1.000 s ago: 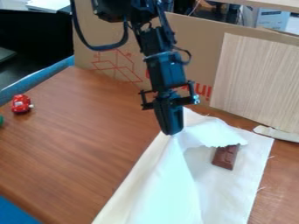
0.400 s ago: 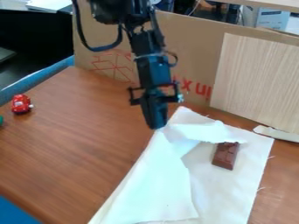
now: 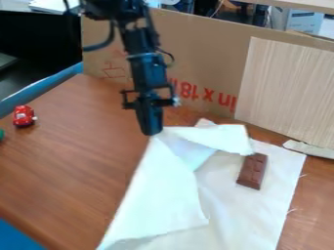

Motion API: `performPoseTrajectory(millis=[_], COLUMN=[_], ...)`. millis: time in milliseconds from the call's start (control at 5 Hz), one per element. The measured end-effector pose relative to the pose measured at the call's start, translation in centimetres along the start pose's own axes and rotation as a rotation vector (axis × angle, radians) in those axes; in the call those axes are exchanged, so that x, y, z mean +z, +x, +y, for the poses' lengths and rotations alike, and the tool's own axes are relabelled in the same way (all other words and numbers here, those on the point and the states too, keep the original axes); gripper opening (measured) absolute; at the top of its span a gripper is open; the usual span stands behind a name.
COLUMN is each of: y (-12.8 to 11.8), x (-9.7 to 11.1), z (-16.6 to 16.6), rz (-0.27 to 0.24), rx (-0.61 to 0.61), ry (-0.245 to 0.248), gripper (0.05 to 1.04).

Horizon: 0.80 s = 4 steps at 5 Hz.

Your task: Unfold the cloth from right to left

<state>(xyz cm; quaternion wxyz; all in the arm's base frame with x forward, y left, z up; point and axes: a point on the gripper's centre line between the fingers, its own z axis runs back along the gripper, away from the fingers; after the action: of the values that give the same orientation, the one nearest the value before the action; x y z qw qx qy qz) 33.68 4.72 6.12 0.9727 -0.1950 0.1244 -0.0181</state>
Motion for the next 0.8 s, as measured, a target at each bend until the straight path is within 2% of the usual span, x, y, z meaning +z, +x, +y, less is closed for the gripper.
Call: performPoseTrajectory(millis=[200,400,800], y=[0.0,0.3,1.6], x=[1.6,1.8,0.6], z=[2.3,5.2,8.4], rz=[-0.042,-0.04,0.005], rx=[0.029,0.075,0.138], ry=[-0.009,-0.007,0.047], gripper=[0.049,0.049,0.049])
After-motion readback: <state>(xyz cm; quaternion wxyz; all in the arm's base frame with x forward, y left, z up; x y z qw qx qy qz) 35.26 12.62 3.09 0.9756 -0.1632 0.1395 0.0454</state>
